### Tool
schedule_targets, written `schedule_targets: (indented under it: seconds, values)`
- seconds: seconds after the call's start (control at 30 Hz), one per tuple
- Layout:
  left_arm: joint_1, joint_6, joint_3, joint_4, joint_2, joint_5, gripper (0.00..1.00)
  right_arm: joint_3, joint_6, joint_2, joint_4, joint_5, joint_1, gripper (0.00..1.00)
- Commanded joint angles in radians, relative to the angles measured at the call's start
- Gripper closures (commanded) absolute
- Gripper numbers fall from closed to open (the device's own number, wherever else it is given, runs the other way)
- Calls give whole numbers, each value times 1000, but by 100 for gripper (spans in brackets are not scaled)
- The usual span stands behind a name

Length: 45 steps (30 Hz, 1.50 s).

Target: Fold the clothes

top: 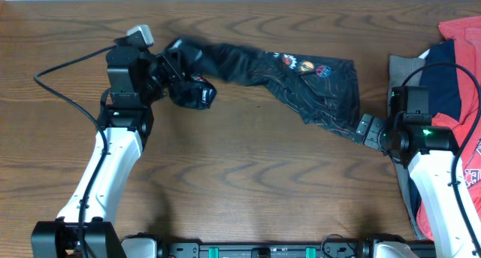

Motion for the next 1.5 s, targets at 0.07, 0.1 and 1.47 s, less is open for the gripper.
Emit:
schedule_targets:
  seconds: [0.07, 0.1, 1.47]
  values:
    - [0, 10, 10, 11, -53, 202, 94, 3, 9, -5, 3, 18, -19, 1]
    - [0, 10, 10, 12, -68, 245, 94, 3, 9, -5, 3, 19, -19, 1]
    - [71, 200, 5, -532, 18, 17, 2, 0, 10, -5, 10, 48, -19, 1]
